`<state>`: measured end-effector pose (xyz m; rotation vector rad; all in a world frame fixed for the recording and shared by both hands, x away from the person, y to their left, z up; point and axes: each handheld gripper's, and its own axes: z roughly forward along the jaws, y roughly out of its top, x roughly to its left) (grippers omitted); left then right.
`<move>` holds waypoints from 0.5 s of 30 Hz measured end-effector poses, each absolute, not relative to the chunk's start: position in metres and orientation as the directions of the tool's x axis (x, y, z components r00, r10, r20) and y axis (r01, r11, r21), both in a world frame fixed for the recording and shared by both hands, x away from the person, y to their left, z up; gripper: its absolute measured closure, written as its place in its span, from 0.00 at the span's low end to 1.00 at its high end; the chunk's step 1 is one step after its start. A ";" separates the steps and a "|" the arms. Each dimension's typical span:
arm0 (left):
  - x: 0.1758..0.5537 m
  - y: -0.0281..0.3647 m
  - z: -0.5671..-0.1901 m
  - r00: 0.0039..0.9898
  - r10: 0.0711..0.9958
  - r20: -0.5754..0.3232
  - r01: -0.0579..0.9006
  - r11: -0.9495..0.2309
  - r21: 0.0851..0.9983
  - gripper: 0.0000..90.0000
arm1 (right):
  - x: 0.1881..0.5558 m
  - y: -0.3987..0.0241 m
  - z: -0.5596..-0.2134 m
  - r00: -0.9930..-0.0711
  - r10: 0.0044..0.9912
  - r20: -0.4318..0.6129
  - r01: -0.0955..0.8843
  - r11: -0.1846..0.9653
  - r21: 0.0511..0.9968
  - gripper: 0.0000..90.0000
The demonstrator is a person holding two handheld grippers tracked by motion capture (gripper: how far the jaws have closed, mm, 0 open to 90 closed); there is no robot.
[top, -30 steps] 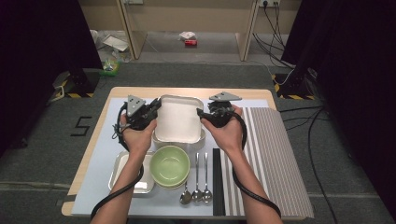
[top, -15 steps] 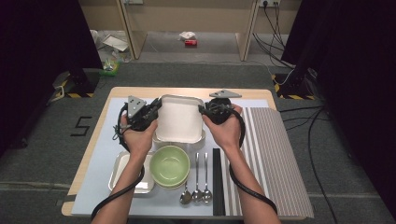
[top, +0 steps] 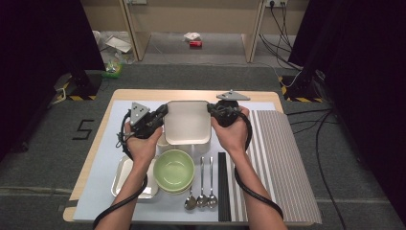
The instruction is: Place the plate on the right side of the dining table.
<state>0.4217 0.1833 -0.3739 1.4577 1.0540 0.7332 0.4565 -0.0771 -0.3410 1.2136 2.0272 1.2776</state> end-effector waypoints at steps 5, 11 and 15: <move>0.419 0.184 -0.369 0.429 0.899 -0.093 0.193 0.010 0.981 0.76 | 0.456 -0.078 -0.340 -0.507 0.859 0.066 0.432 0.187 0.882 0.97; 0.410 0.195 -0.364 0.424 0.901 -0.093 0.178 0.018 0.984 0.31 | 0.457 -0.084 -0.338 -0.494 0.866 0.073 0.440 0.177 0.880 0.98; 0.405 0.203 -0.363 0.412 0.909 -0.068 0.169 -0.004 0.986 0.20 | 0.457 -0.086 -0.338 -0.492 0.867 0.073 0.439 0.175 0.881 0.98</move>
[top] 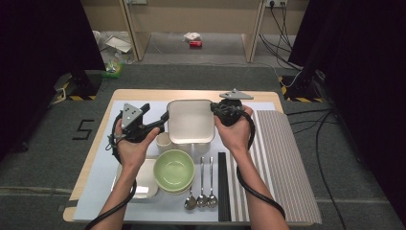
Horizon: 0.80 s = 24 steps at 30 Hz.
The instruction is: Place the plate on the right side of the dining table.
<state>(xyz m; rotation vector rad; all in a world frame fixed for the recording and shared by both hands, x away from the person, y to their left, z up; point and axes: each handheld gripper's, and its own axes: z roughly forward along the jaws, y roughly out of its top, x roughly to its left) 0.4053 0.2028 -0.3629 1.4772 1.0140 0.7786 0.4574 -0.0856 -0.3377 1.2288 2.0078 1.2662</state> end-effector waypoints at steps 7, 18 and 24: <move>0.403 0.216 -0.366 0.369 0.924 -0.104 0.209 0.026 0.977 0.16 | 0.457 -0.089 -0.336 -0.487 0.870 0.073 0.436 0.169 0.884 0.98; 0.401 0.219 -0.367 0.330 0.942 -0.065 0.201 -0.003 0.980 0.14 | 0.457 -0.092 -0.333 -0.475 0.877 0.077 0.435 0.158 0.886 0.98; 0.401 0.221 -0.368 0.331 0.942 -0.059 0.210 -0.013 0.978 0.14 | 0.456 -0.096 -0.331 -0.467 0.881 0.075 0.437 0.156 0.886 0.98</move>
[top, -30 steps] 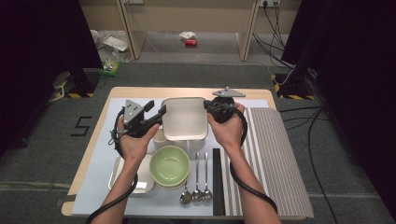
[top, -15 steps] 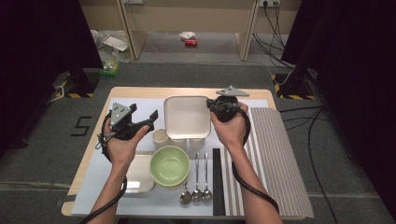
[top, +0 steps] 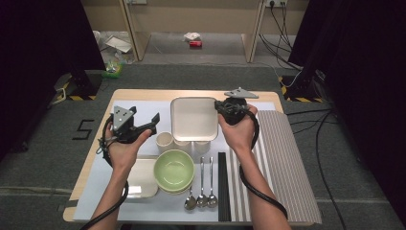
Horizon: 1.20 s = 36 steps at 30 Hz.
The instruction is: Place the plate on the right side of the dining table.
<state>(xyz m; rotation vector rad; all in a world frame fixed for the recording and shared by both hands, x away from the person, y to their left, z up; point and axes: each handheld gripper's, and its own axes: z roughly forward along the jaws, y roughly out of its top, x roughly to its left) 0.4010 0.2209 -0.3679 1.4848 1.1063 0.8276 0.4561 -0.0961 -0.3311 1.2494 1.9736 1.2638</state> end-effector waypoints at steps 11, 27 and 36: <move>0.393 0.239 -0.378 0.306 0.950 -0.060 0.215 -0.008 0.976 0.15 | 0.456 -0.107 -0.332 -0.453 0.888 0.075 0.438 0.148 0.886 0.98; 0.383 0.266 -0.395 0.255 0.965 -0.054 0.241 -0.009 0.971 0.16 | 0.453 -0.119 -0.329 -0.443 0.892 0.090 0.435 0.126 0.892 0.98; 0.377 0.279 -0.404 0.224 0.973 -0.055 0.254 -0.004 0.967 0.16 | 0.452 -0.127 -0.327 -0.432 0.897 0.097 0.438 0.114 0.892 0.98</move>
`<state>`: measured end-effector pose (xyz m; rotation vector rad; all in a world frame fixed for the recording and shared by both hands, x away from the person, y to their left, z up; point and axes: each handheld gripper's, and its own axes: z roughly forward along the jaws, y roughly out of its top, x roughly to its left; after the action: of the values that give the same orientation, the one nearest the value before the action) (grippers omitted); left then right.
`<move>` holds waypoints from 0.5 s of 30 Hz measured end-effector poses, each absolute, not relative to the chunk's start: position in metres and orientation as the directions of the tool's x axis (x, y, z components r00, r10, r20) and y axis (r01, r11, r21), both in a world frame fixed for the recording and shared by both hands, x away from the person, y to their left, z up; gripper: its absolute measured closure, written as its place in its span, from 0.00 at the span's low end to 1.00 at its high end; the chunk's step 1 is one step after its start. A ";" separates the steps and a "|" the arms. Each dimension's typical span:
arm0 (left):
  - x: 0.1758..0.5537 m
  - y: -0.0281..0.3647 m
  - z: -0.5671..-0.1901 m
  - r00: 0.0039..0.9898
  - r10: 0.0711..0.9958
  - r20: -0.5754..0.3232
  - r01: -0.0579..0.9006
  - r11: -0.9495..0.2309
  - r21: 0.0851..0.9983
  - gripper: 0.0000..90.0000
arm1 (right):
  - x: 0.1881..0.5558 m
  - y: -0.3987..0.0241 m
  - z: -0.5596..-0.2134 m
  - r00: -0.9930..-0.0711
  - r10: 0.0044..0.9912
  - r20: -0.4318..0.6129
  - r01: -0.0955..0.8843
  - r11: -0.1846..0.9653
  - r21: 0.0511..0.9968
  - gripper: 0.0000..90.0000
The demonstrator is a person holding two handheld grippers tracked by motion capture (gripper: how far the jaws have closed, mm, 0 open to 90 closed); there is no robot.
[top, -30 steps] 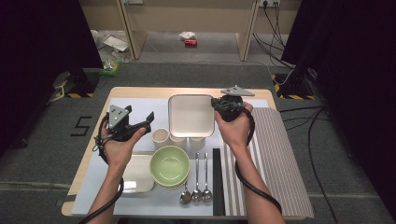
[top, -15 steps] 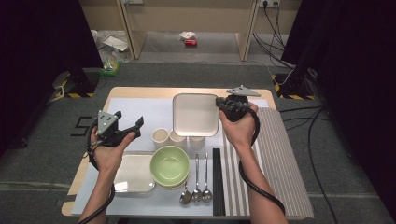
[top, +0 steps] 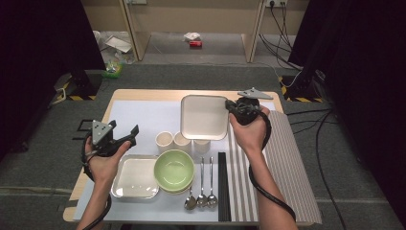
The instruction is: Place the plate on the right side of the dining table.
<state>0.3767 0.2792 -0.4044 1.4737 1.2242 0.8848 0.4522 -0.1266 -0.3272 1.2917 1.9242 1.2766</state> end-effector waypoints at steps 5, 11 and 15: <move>0.374 0.284 -0.410 0.209 0.976 -0.057 0.258 0.001 0.966 0.16 | 0.452 -0.132 -0.326 -0.425 0.900 0.100 0.443 0.110 0.890 0.98; 0.372 0.289 -0.415 0.195 0.979 -0.061 0.262 0.008 0.965 0.16 | 0.451 -0.139 -0.326 -0.413 0.905 0.101 0.441 0.102 0.891 0.98; 0.371 0.290 -0.417 0.188 0.980 -0.067 0.262 0.016 0.965 0.16 | 0.451 -0.142 -0.326 -0.410 0.906 0.104 0.446 0.099 0.890 0.98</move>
<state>0.3714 0.2904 -0.4170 1.4518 1.2645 0.8962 0.4508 -0.1415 -0.3258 1.3186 1.9051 1.2688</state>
